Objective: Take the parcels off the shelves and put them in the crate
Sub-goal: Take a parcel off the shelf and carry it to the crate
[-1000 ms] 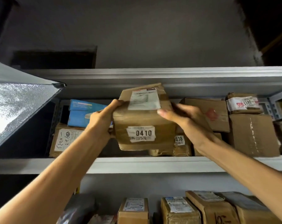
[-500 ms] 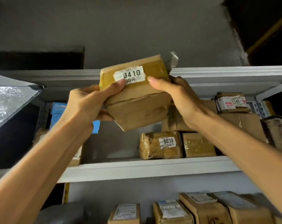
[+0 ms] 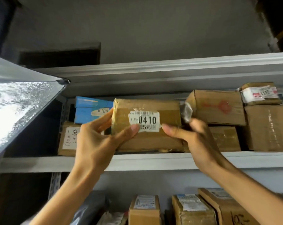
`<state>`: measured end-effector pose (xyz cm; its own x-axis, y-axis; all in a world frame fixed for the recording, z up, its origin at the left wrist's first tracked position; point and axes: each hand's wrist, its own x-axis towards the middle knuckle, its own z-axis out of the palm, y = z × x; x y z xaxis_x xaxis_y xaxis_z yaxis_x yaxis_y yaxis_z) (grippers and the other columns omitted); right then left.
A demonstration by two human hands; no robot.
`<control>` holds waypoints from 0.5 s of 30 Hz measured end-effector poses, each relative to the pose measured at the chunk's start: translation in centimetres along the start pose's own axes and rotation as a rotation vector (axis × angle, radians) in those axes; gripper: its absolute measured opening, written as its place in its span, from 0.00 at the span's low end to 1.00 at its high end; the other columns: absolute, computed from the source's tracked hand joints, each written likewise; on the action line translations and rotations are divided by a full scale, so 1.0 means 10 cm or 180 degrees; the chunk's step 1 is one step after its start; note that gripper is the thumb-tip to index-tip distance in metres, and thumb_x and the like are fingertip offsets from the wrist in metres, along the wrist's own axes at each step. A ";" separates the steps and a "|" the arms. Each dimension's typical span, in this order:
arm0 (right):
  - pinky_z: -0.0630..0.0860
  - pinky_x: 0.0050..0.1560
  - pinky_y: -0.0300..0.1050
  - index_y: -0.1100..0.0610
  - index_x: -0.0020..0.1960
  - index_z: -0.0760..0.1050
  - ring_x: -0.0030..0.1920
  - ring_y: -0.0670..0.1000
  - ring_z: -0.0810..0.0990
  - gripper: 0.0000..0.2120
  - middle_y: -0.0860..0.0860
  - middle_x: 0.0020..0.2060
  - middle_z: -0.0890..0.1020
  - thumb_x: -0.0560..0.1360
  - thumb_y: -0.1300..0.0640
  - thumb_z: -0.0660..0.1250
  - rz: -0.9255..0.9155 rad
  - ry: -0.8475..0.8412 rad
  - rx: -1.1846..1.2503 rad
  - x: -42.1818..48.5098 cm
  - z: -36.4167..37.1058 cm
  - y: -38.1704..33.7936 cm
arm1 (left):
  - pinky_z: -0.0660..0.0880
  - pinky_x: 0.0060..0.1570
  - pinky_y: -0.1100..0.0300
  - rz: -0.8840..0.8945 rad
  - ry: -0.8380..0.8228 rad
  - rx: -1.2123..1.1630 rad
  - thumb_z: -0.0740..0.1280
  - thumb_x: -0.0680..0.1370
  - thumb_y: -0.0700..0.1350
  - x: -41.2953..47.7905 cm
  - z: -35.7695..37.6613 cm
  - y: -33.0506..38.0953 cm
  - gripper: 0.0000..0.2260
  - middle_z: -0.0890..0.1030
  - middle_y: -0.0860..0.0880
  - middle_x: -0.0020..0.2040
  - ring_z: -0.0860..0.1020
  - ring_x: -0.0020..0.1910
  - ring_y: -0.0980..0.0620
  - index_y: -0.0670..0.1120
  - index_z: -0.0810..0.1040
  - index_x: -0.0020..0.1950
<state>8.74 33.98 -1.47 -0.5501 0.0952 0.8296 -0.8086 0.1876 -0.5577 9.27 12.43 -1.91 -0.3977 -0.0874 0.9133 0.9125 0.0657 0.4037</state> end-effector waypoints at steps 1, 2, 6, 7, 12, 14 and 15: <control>0.75 0.60 0.52 0.51 0.55 0.81 0.54 0.48 0.81 0.33 0.46 0.50 0.84 0.54 0.36 0.76 0.0044 0.0006 -0.0015 -0.03 0.02 0.05 | 0.82 0.44 0.59 -0.0043 -0.0023 -0.0007 0.80 0.61 0.53 -0.04 0.00 -0.05 0.20 0.86 0.54 0.46 0.85 0.46 0.54 0.58 0.84 0.52; 0.75 0.59 0.50 0.51 0.54 0.81 0.53 0.47 0.81 0.32 0.45 0.50 0.84 0.54 0.37 0.76 0.0087 0.0003 -0.0010 -0.05 0.03 0.10 | 0.81 0.44 0.59 -0.0097 -0.0055 -0.0040 0.80 0.61 0.52 -0.06 0.00 -0.11 0.19 0.86 0.54 0.45 0.85 0.46 0.54 0.59 0.84 0.51; 0.69 0.46 0.32 0.51 0.53 0.78 0.46 0.32 0.75 0.29 0.38 0.46 0.79 0.55 0.40 0.75 0.0246 -0.0008 0.0043 -0.12 0.12 0.29 | 0.81 0.41 0.61 -0.0301 -0.0113 -0.0160 0.80 0.60 0.51 -0.11 -0.02 -0.32 0.18 0.86 0.52 0.45 0.85 0.45 0.52 0.56 0.85 0.49; 0.69 0.42 0.30 0.51 0.50 0.79 0.45 0.31 0.75 0.26 0.38 0.44 0.80 0.56 0.41 0.76 0.0255 -0.0024 0.0016 -0.11 0.14 0.32 | 0.81 0.40 0.62 -0.0299 -0.0099 -0.0129 0.80 0.59 0.51 -0.10 -0.03 -0.37 0.20 0.86 0.53 0.45 0.85 0.44 0.53 0.55 0.85 0.51; 0.76 0.46 0.37 0.52 0.49 0.81 0.43 0.40 0.82 0.13 0.42 0.42 0.85 0.66 0.52 0.78 0.0270 -0.0239 -0.0165 0.09 0.26 0.46 | 0.82 0.45 0.60 -0.0319 0.0038 0.0259 0.80 0.60 0.55 -0.01 -0.07 -0.58 0.27 0.86 0.56 0.45 0.84 0.45 0.56 0.55 0.82 0.58; 0.77 0.50 0.42 0.53 0.51 0.81 0.46 0.44 0.83 0.11 0.45 0.44 0.86 0.69 0.55 0.76 0.0251 -0.0354 -0.0252 0.21 0.34 0.52 | 0.81 0.44 0.62 -0.0261 0.0149 0.0520 0.80 0.60 0.60 0.04 -0.09 -0.69 0.24 0.85 0.60 0.43 0.84 0.44 0.60 0.62 0.81 0.54; 0.77 0.51 0.42 0.53 0.52 0.80 0.47 0.45 0.82 0.11 0.45 0.45 0.85 0.70 0.55 0.75 0.0275 -0.0411 -0.0302 0.27 0.38 0.55 | 0.81 0.44 0.64 -0.0244 0.0226 0.0665 0.79 0.59 0.63 0.06 -0.10 -0.73 0.24 0.85 0.62 0.42 0.83 0.43 0.61 0.64 0.80 0.53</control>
<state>2.04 31.56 -2.35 -0.6440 -0.0102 0.7650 -0.7370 0.2763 -0.6168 2.46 10.88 -4.34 -0.4508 -0.1694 0.8764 0.8373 0.2600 0.4809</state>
